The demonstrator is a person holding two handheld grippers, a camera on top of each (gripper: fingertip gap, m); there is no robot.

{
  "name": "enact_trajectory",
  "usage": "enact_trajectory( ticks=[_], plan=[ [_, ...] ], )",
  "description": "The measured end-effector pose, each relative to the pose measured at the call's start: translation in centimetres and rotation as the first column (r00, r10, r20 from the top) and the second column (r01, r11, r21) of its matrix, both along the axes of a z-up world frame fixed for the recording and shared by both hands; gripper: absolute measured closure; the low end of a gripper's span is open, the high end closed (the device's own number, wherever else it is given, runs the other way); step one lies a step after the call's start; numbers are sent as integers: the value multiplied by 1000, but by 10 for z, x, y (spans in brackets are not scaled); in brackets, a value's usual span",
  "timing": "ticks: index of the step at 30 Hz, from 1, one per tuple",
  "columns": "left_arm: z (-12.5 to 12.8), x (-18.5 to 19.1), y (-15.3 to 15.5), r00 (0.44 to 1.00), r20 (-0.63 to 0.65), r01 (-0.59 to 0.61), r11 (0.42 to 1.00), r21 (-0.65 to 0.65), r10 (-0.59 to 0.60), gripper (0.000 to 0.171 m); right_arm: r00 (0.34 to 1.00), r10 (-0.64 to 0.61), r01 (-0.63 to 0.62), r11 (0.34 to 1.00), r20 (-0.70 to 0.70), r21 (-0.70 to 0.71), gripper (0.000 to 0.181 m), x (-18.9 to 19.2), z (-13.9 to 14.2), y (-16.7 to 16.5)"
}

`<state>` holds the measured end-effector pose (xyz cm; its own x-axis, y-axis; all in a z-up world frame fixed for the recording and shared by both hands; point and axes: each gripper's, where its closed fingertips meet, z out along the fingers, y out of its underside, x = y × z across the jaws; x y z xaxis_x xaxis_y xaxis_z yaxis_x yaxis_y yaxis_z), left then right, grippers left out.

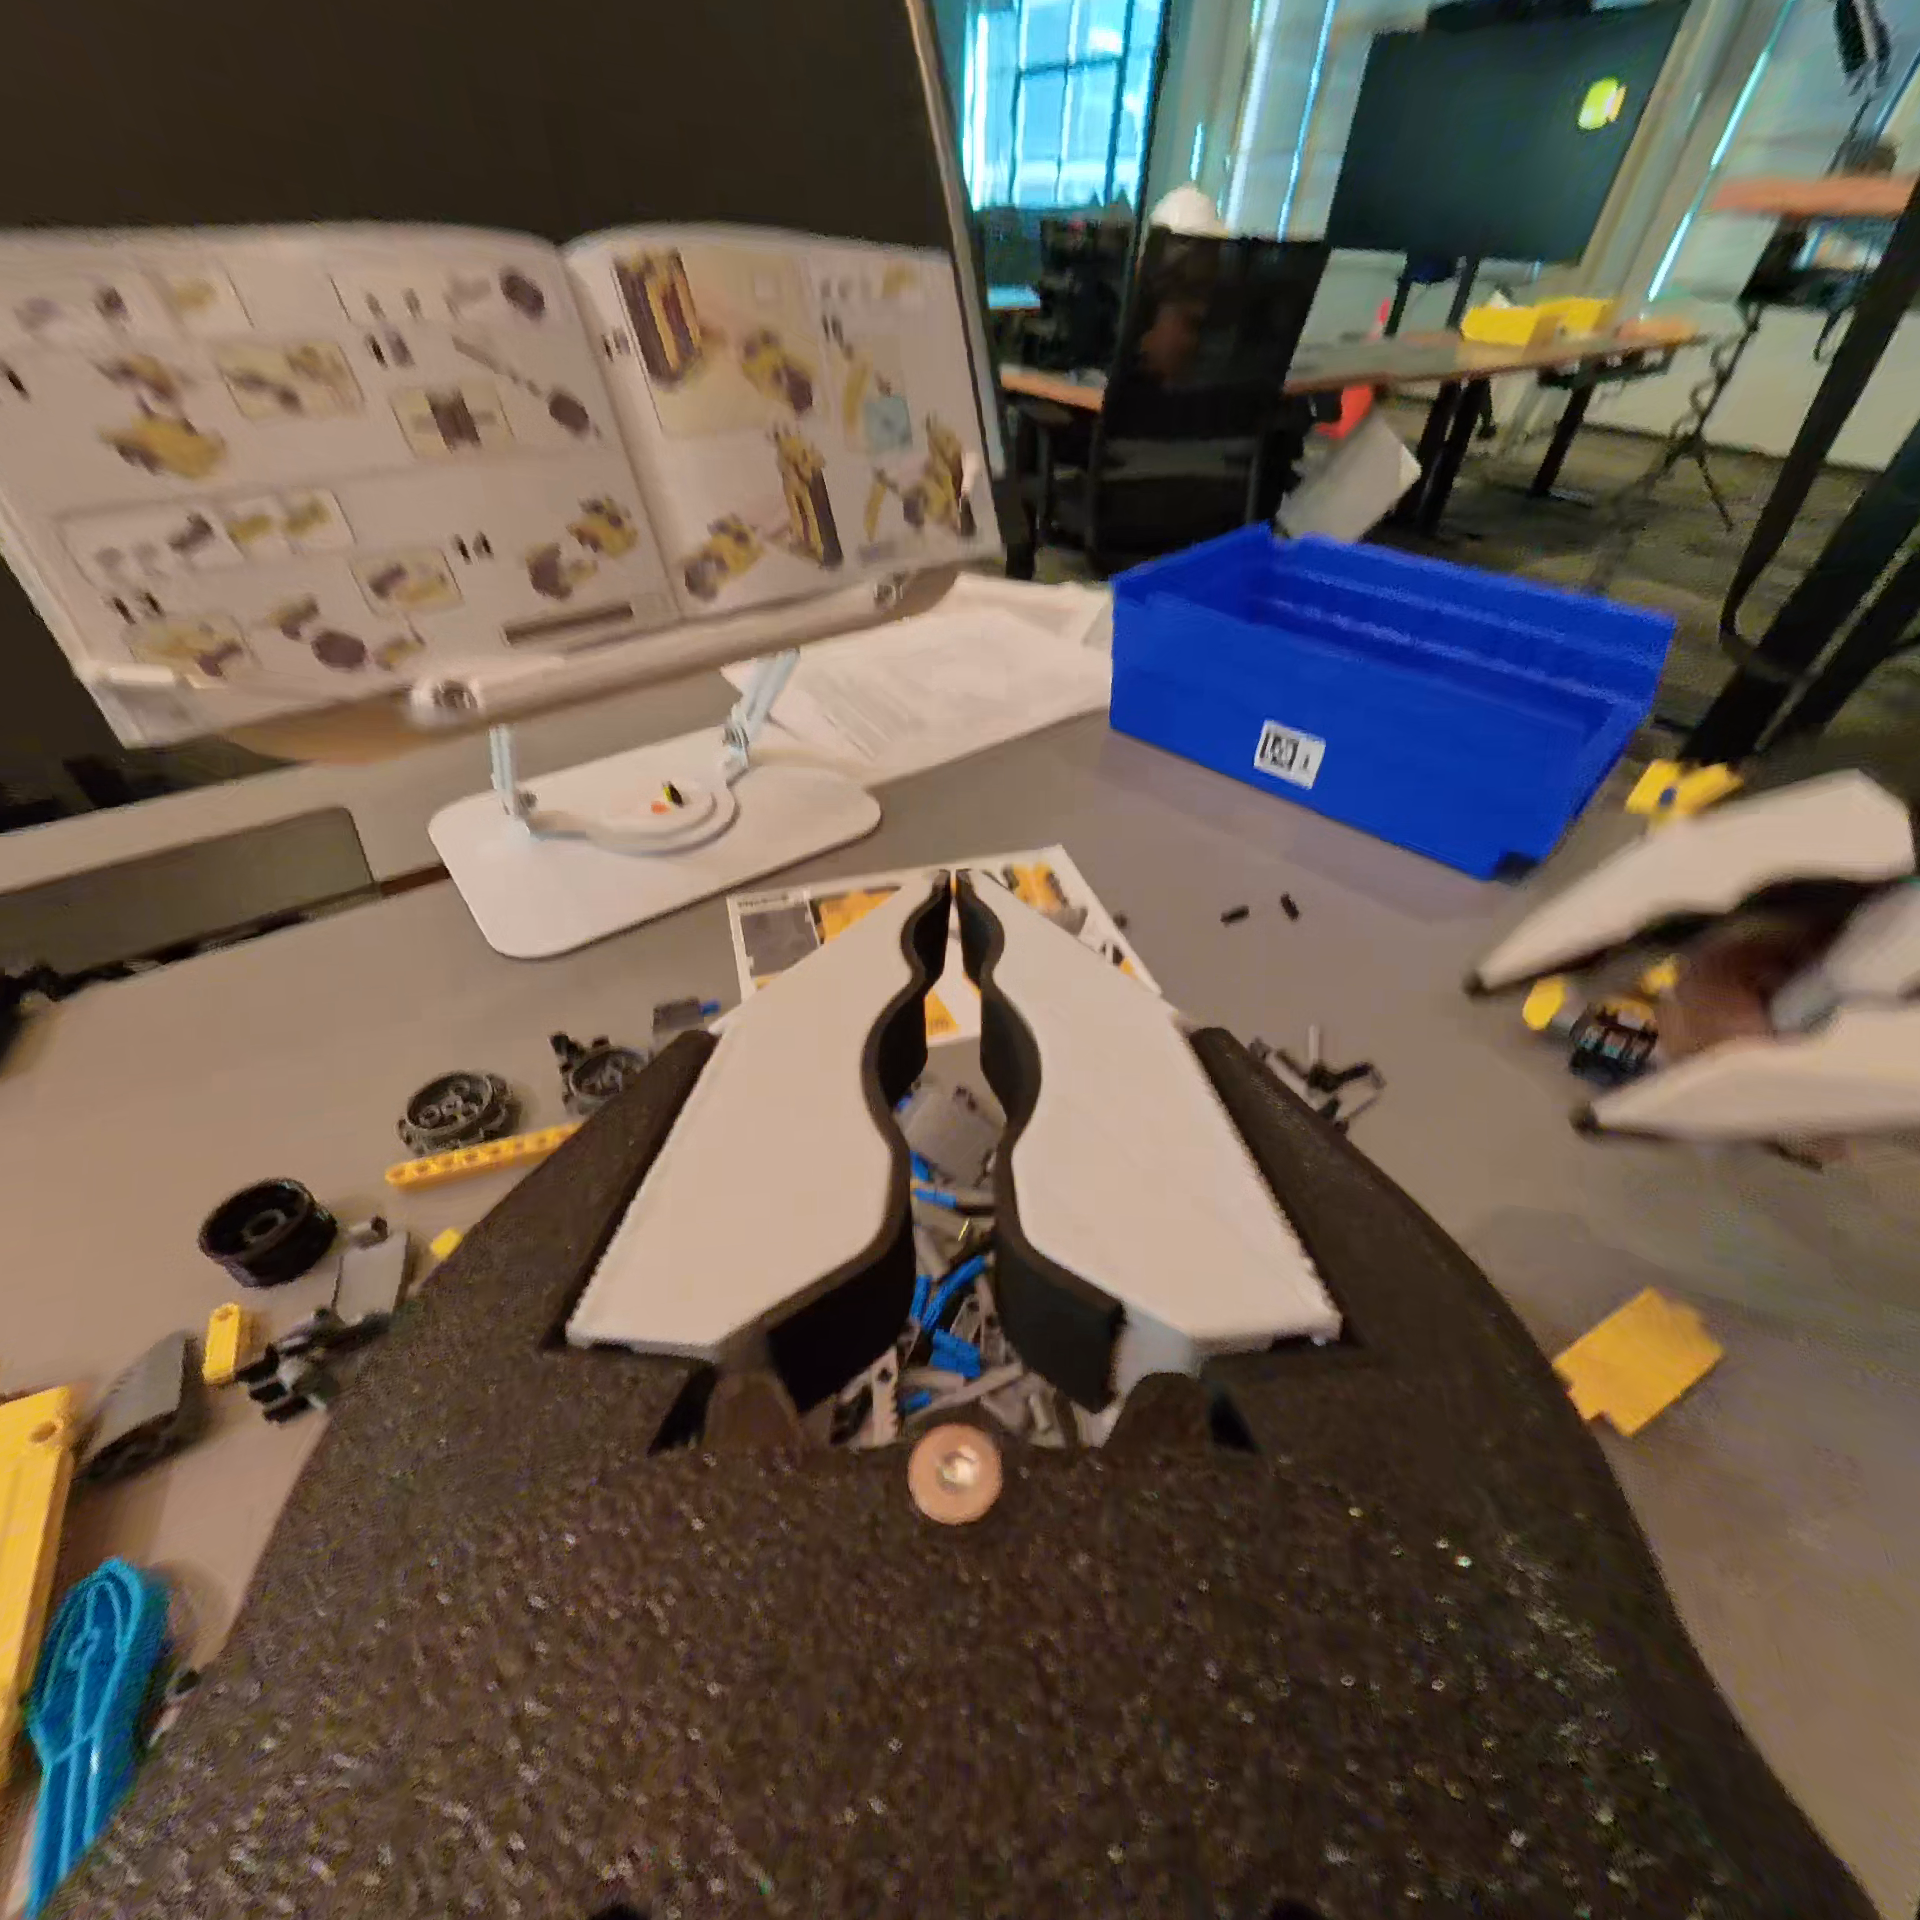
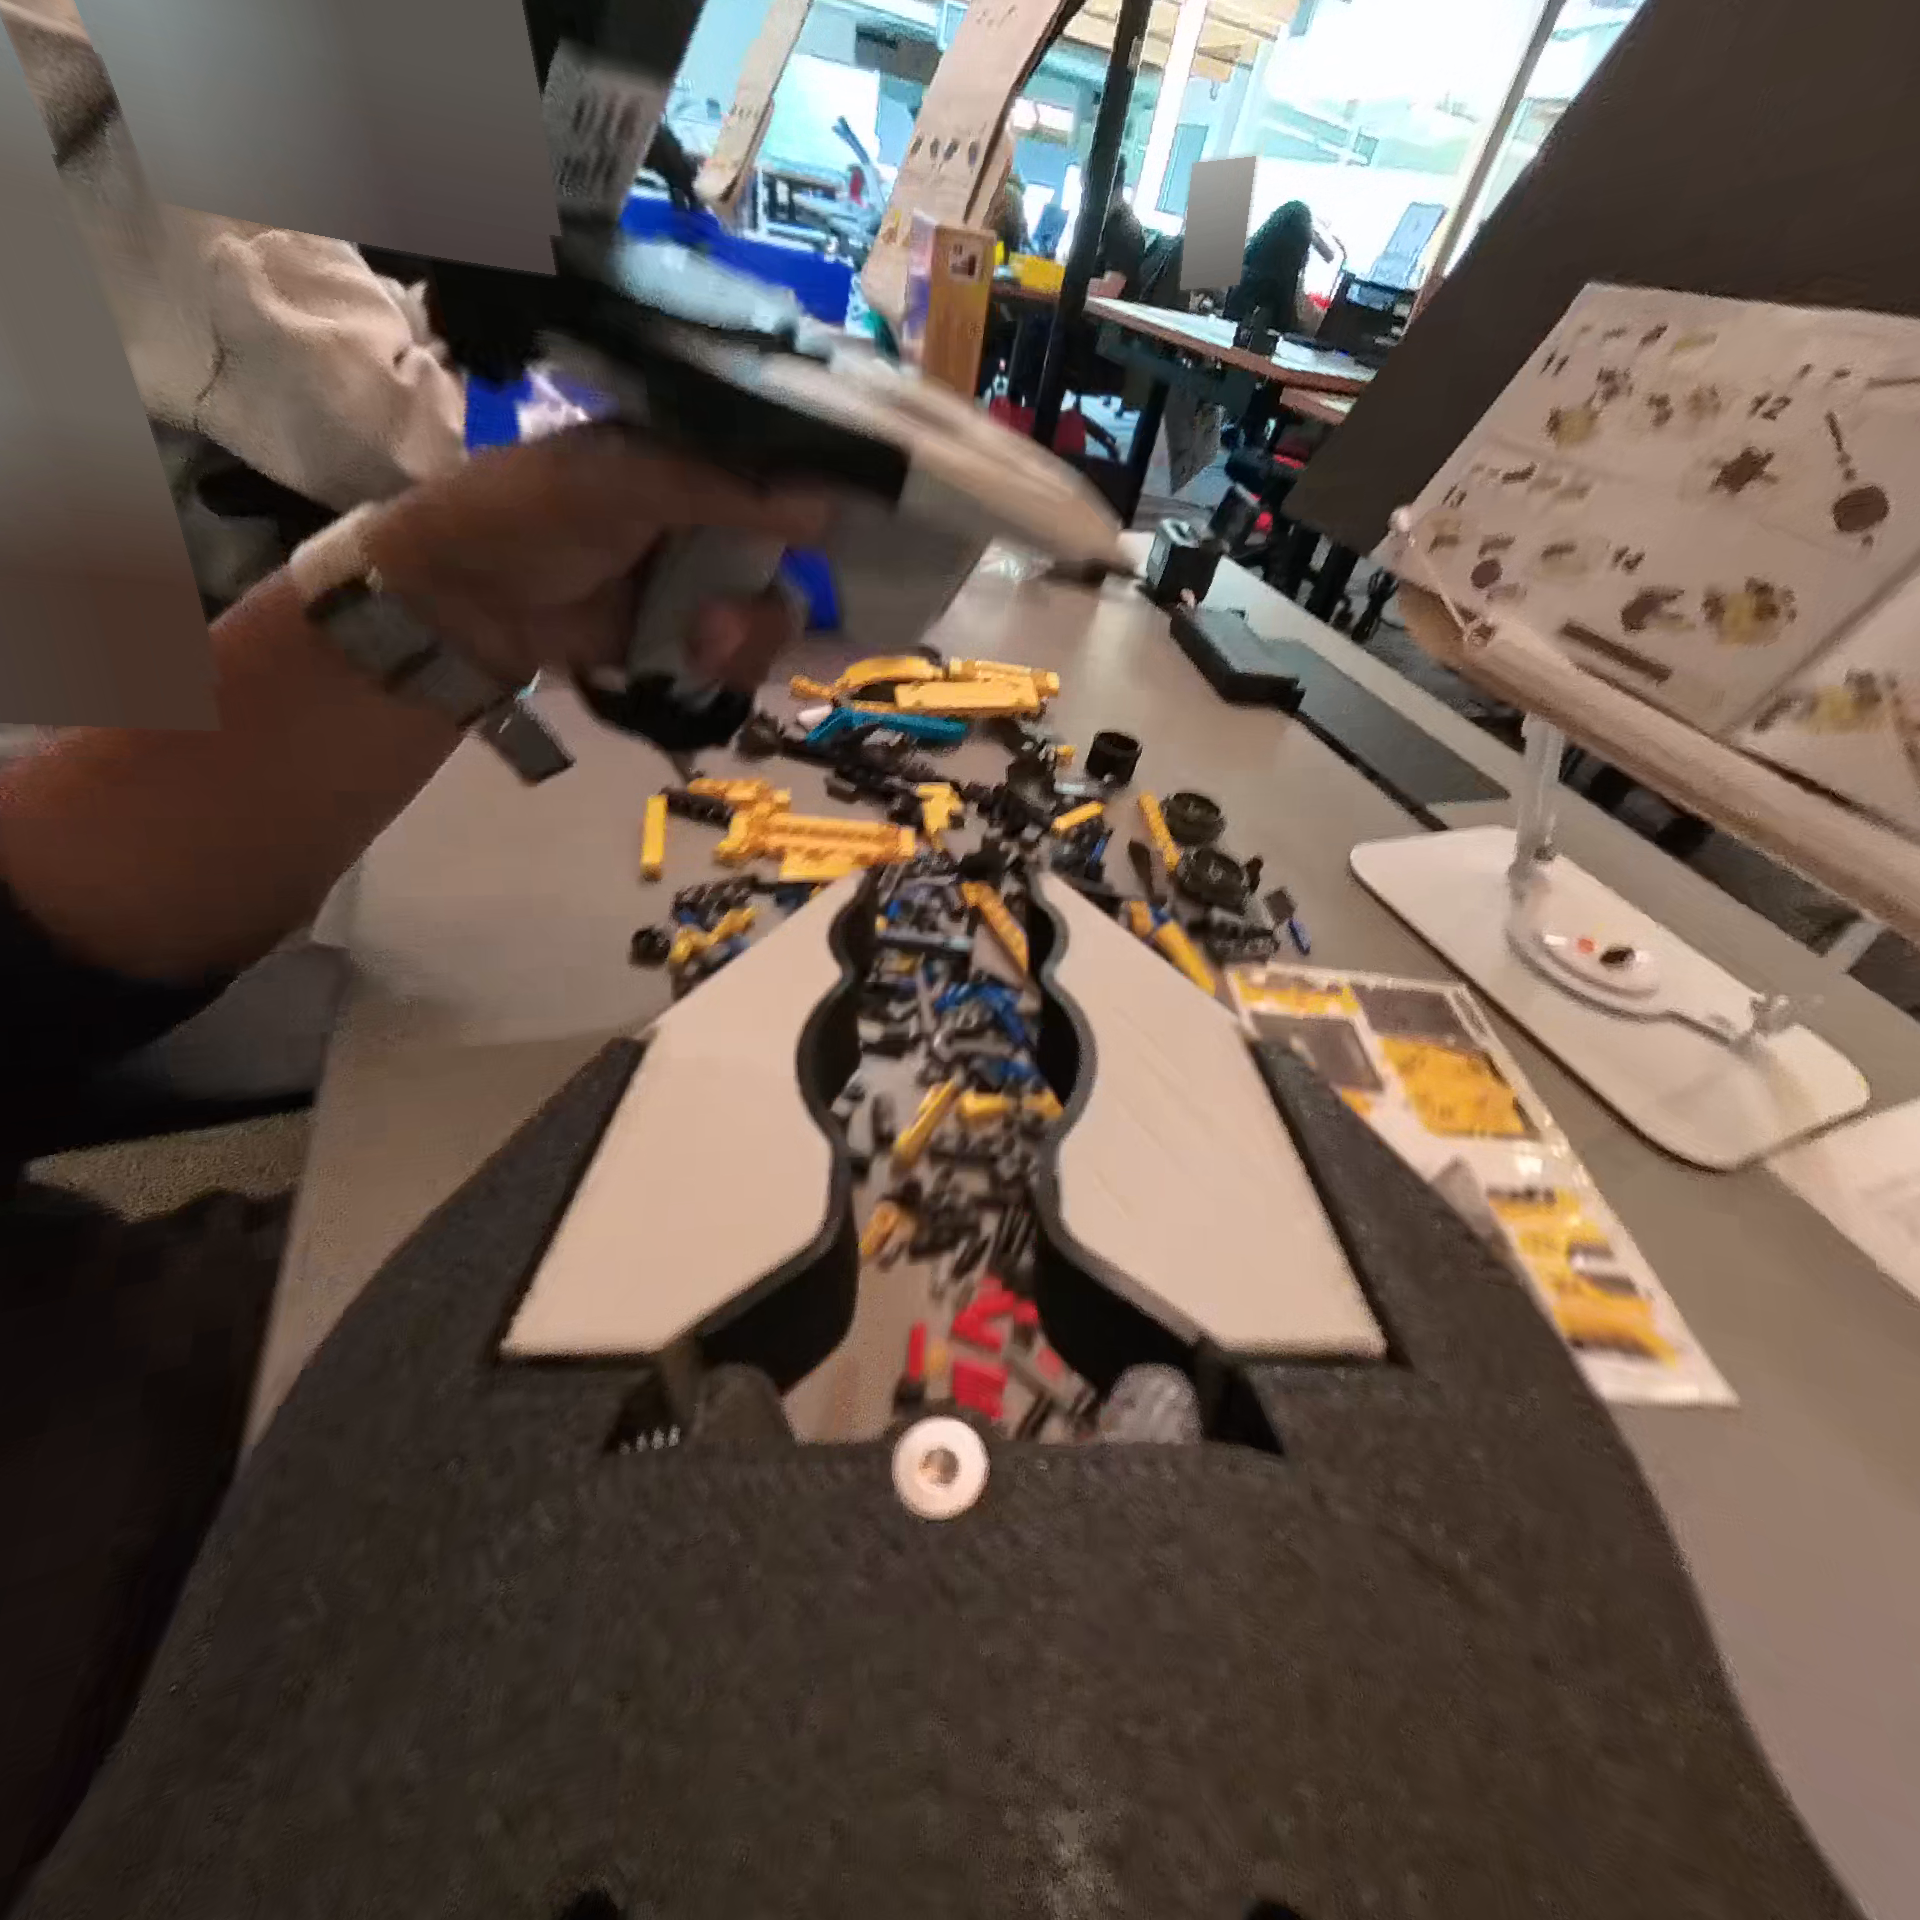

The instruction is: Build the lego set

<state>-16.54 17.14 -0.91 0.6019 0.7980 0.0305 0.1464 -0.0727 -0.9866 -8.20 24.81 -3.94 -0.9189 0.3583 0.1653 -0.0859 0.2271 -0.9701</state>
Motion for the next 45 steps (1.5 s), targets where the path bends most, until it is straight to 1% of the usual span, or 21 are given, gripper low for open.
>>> enact_trajectory(
  ticks=[3,5,6,9,11,13,14,17,22,27,30,34,38,41,45],
  plan=[
    [-36,-9,-11,999,39,17,994,-106,-13,171,999,3,-3,1000,36,-15,157,-37,3,-23],
    [-52,-20,-30,998,50,-26,987,-156,34,170,997,-5,6,1000,81,-9,162,-58,-9,-30],
    [-55,-26,-39,997,56,-51,988,-146,59,170,993,-17,17,1000,117,-3,165,-65,-18,-31],
    [-52,-38,-65,993,65,-100,995,-21,101,170,974,-38,37,999,224,10,172,-72,-44,-25],
    [-45,-45,-84,988,70,-141,984,112,134,171,962,-120,111,993,246,50,179,-83,-59,-12],
    [-41,-45,-94,990,72,-137,966,218,124,171,946,-167,150,985,278,79,180,-90,-71,-2],
    [-40,-43,-96,991,74,-129,965,228,114,171,937,-171,155,985,304,77,180,-92,-74,1],
    [-39,-43,-106,985,53,-173,961,215,165,171,929,-150,146,989,340,38,180,-92,-73,2],
    [-47,-41,-96,987,77,-150,971,188,138,171,944,-134,130,991,301,34,180,-87,-72,0],
    [-50,-42,-102,980,69,-193,973,130,185,171,944,-128,126,992,304,26,180,-86,-73,-1],
    [-45,-41,-112,979,75,-199,966,167,189,171,948,-119,121,993,294,13,180,-84,-69,-3],
    [-39,-39,-143,967,96,-254,929,268,237,171,954,-109,112,994,279,3,180,-80,-65,-6],
    [-47,-40,-159,959,137,-280,914,293,249,171,957,-105,107,994,270,7,180,-79,-65,-8],
    [-51,-42,-155,961,142,-268,921,283,237,171,957,-112,113,993,267,11,180,-80,-66,-7],
    [-59,-44,-144,965,151,-244,942,231,213,171,950,-107,116,993,294,-16,180,-81,-65,-6]
  ],
)
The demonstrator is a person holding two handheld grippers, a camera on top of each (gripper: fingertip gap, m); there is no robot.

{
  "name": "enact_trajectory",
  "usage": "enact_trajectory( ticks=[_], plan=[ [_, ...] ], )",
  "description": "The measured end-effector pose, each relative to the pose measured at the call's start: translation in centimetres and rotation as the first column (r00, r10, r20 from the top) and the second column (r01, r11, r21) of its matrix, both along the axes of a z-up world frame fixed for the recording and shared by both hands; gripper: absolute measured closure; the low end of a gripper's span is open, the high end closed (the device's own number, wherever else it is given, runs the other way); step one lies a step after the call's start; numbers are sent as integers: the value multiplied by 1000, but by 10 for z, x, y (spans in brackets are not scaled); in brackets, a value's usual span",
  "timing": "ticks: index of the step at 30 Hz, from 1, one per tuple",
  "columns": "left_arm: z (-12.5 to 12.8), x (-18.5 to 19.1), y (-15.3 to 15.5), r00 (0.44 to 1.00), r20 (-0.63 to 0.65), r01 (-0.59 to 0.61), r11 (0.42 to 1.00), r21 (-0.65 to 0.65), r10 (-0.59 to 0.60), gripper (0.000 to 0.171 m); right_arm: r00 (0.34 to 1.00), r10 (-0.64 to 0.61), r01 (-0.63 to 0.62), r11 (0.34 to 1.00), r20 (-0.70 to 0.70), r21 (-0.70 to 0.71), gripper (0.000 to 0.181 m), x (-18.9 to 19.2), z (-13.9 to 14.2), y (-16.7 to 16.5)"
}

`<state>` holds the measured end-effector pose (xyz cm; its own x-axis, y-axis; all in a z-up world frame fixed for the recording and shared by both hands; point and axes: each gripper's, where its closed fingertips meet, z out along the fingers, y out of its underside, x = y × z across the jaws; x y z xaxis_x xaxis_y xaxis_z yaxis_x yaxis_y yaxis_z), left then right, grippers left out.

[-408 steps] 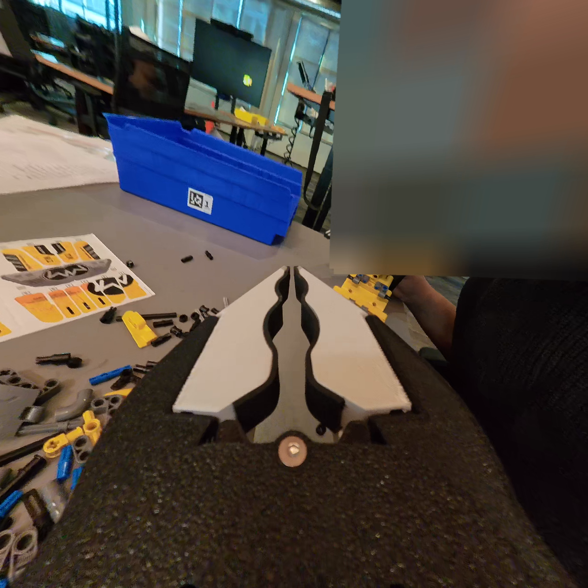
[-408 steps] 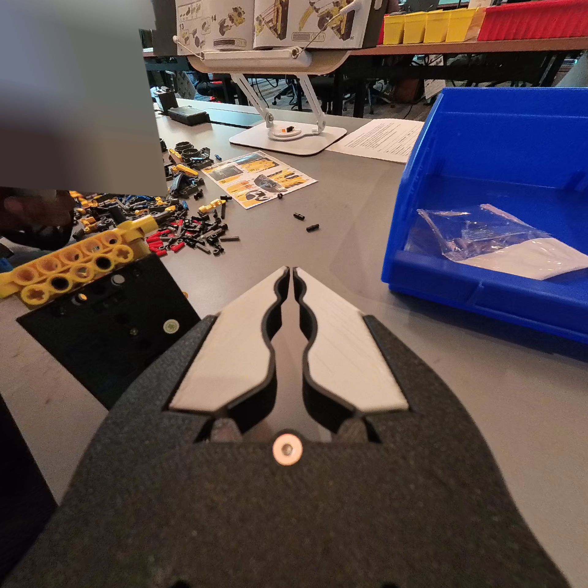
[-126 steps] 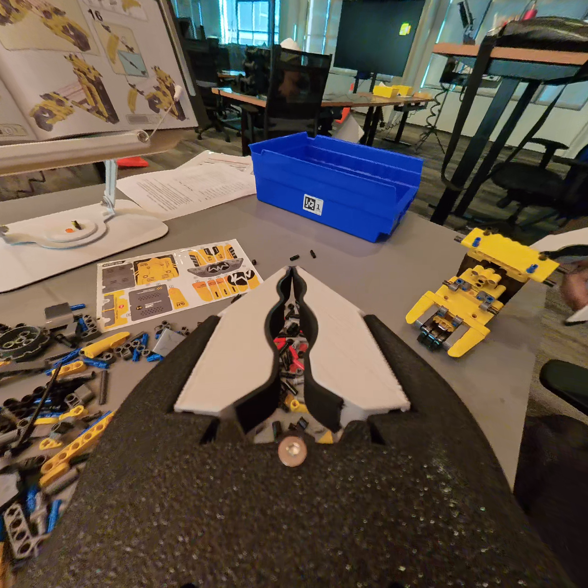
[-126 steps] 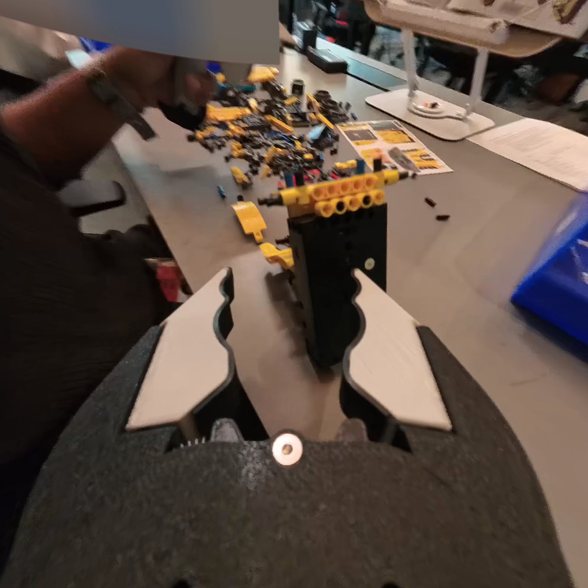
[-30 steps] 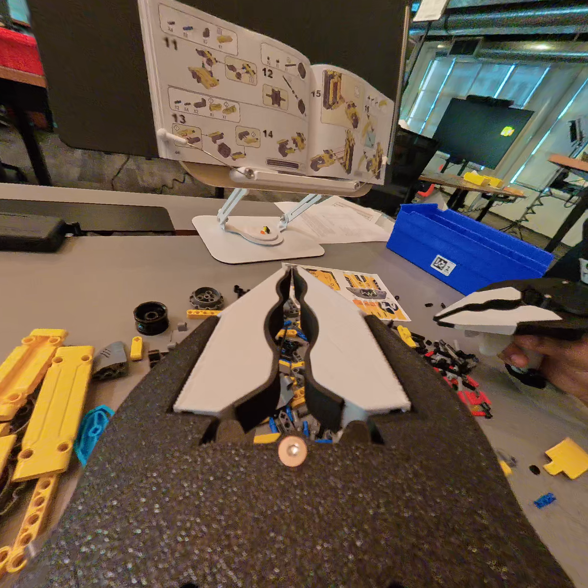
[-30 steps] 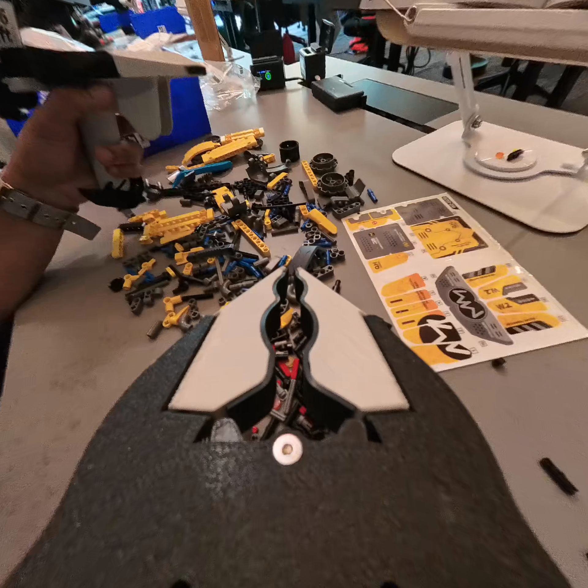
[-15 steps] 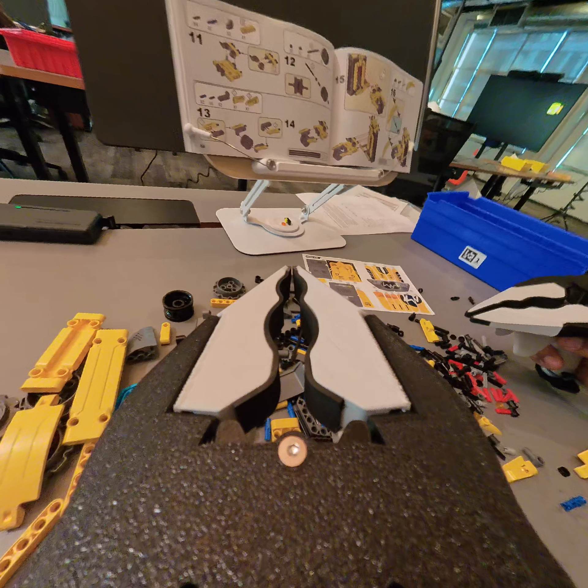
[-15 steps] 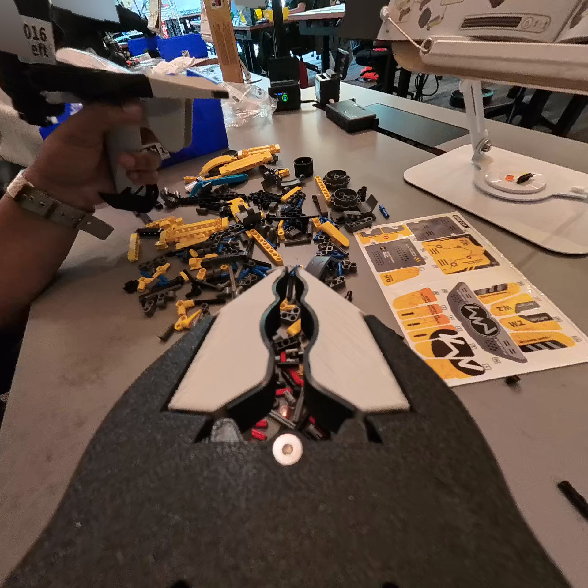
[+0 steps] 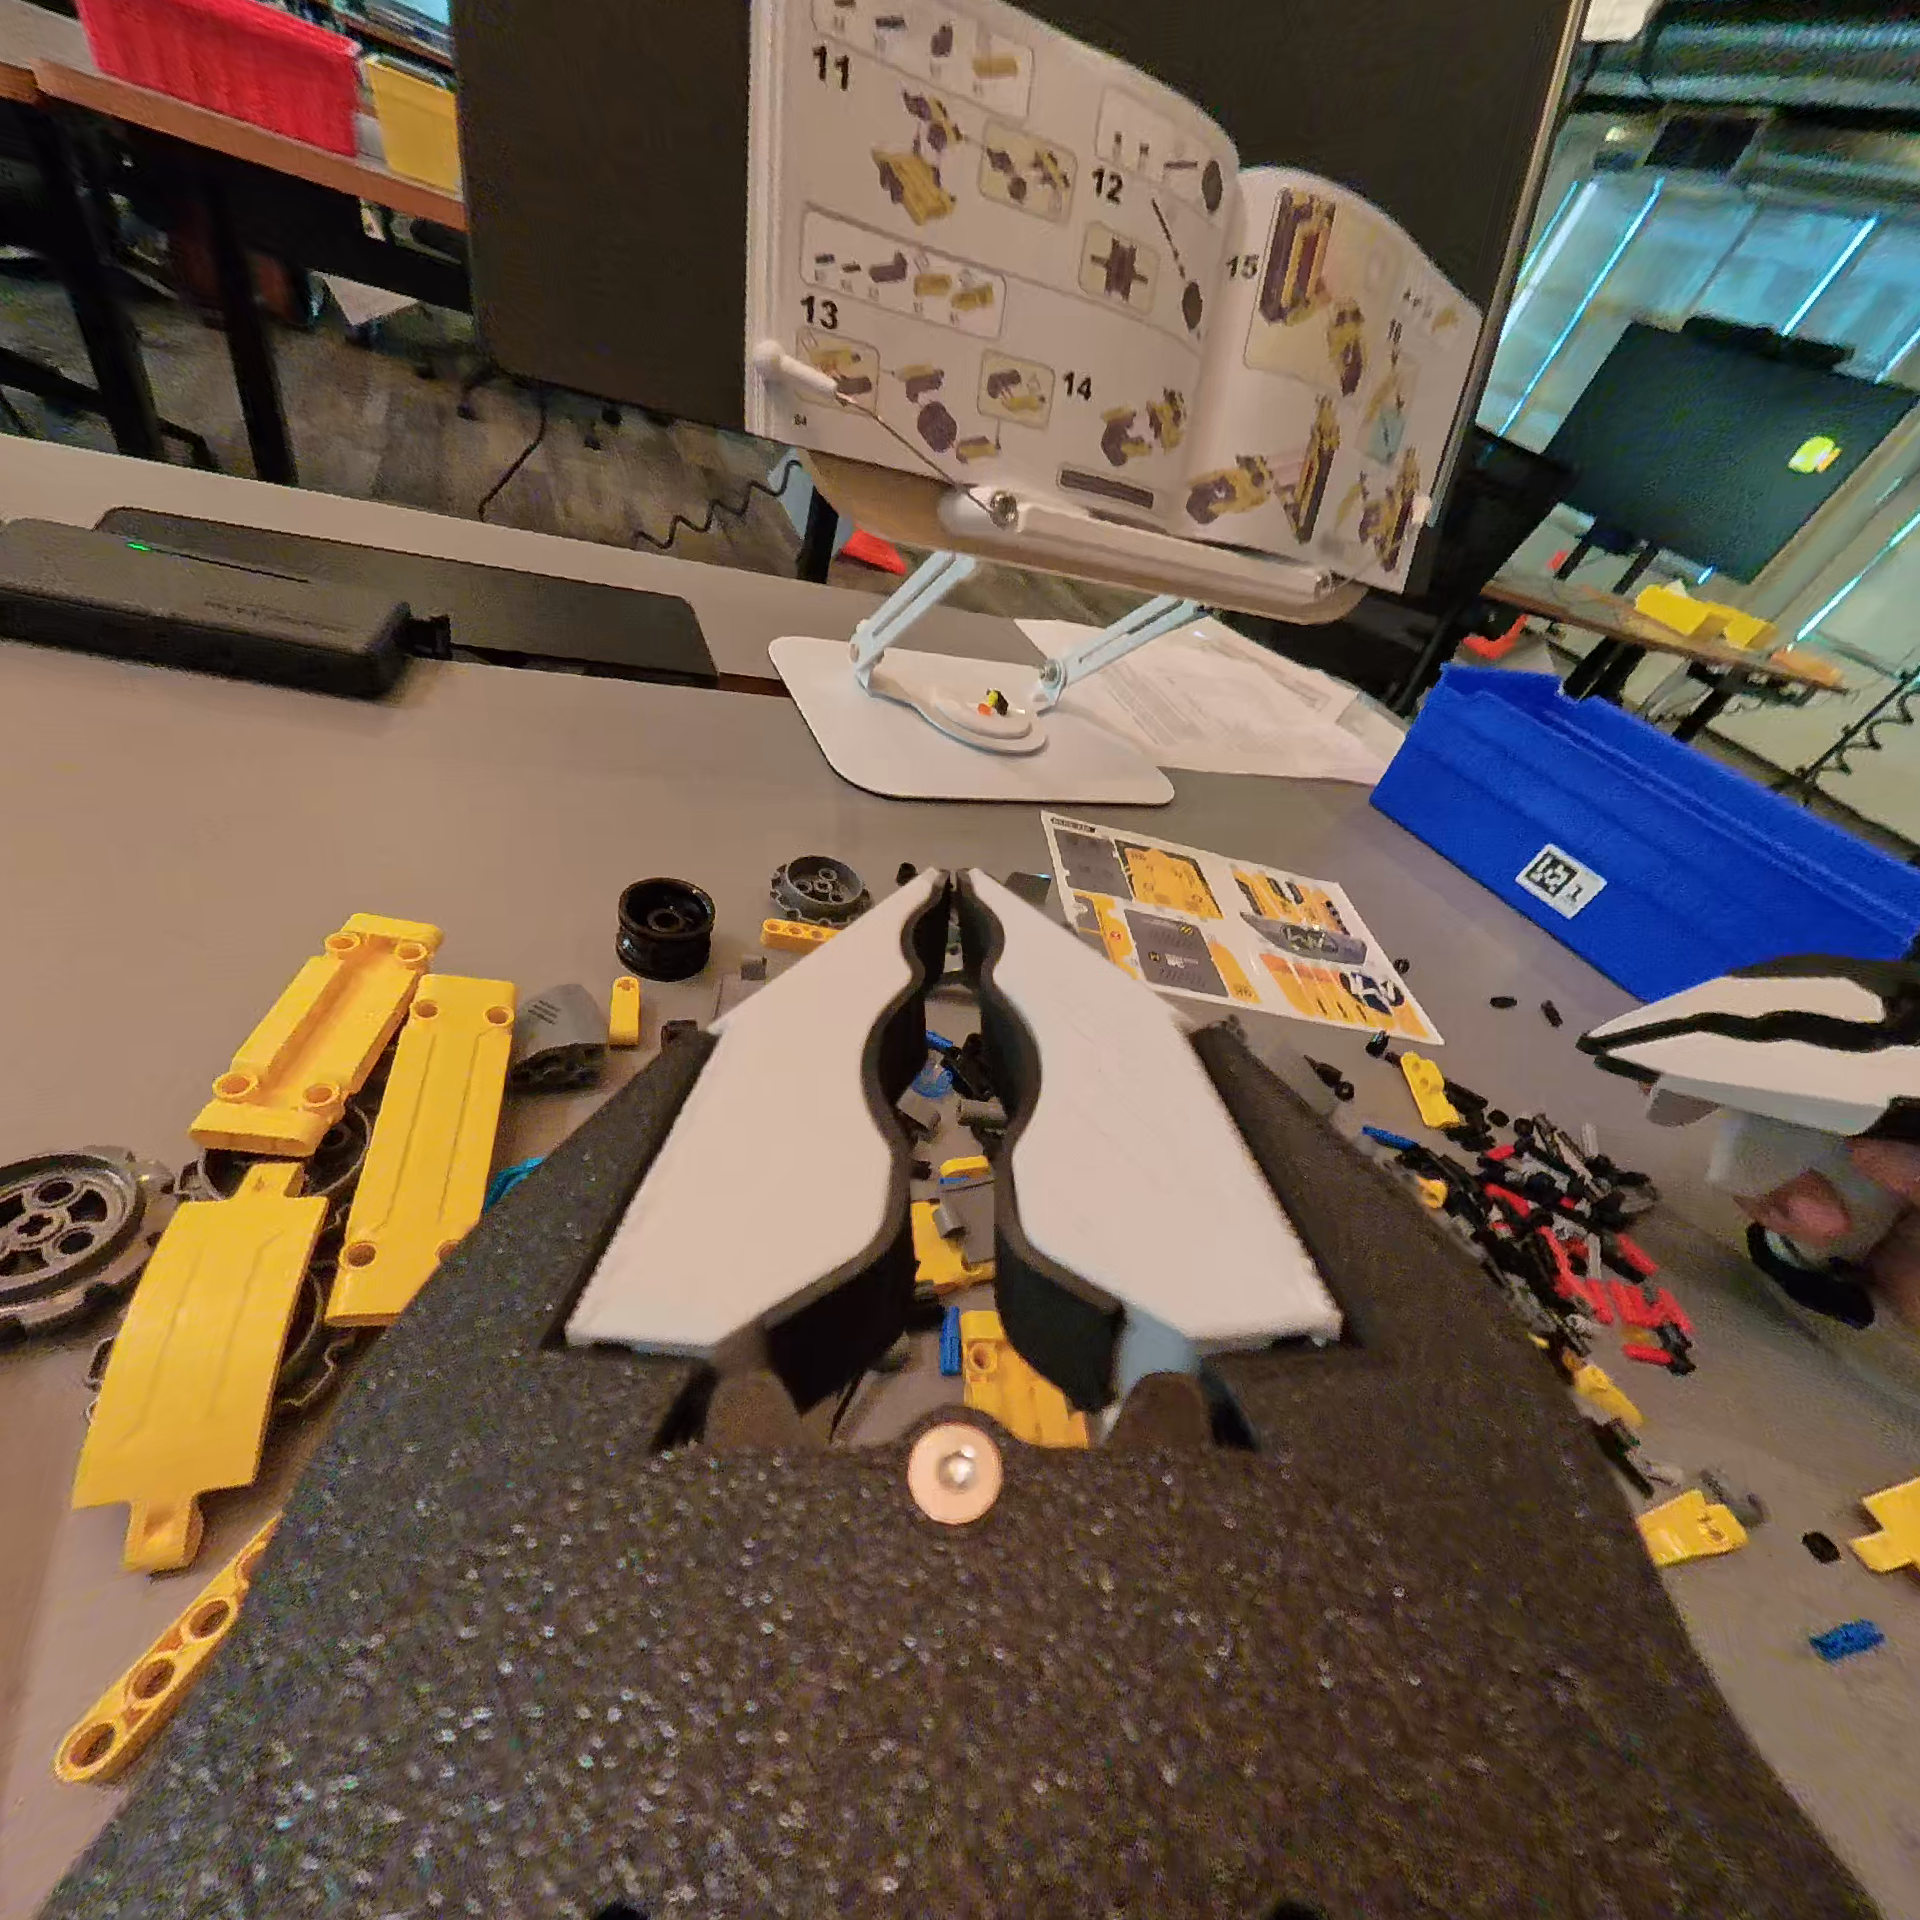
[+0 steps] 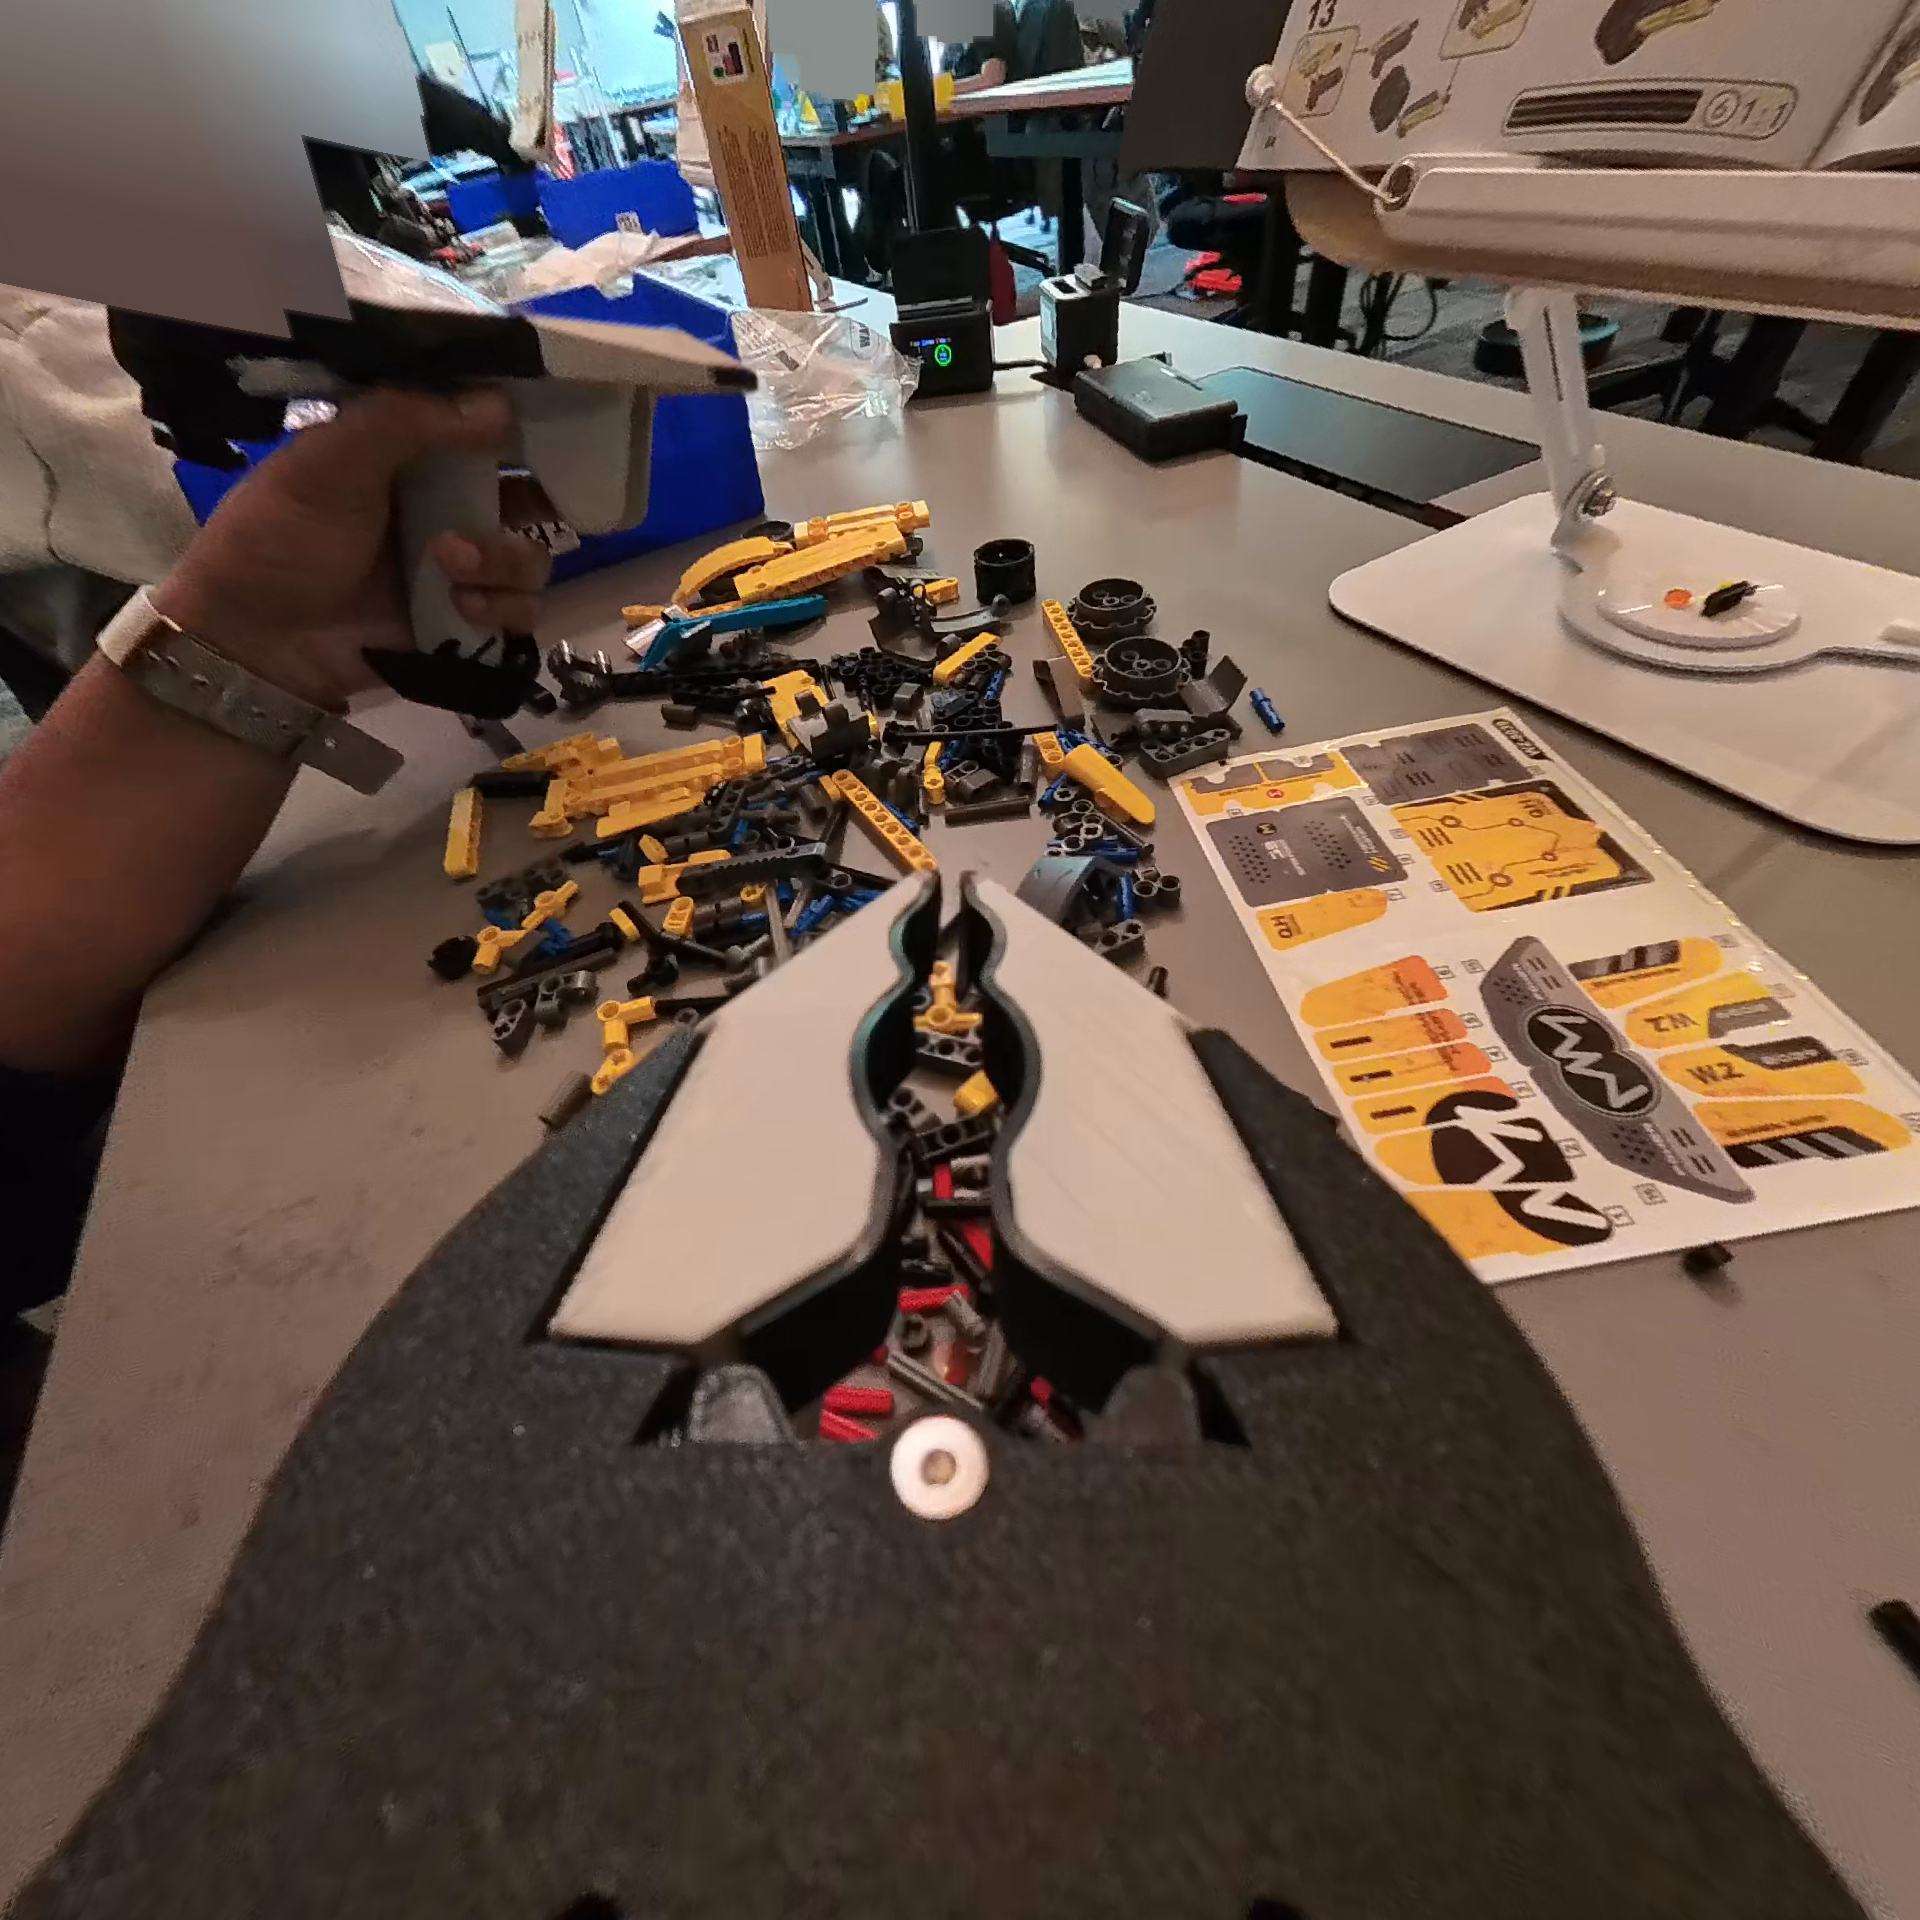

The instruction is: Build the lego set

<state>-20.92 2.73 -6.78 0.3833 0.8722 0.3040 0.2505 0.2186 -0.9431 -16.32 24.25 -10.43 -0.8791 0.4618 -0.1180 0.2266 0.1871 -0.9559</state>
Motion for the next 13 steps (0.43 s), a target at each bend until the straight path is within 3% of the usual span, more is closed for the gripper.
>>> enact_trajectory(
  ticks=[6,13],
  plan=[
    [-4,-2,1,1000,7,-12,999,-37,13,171,998,32,-26,996,59,-89,180,4,7,-3],
    [-6,-2,0,1000,9,-19,998,-56,20,171,998,30,-27,997,46,-69,180,6,6,-4]
  ],
)
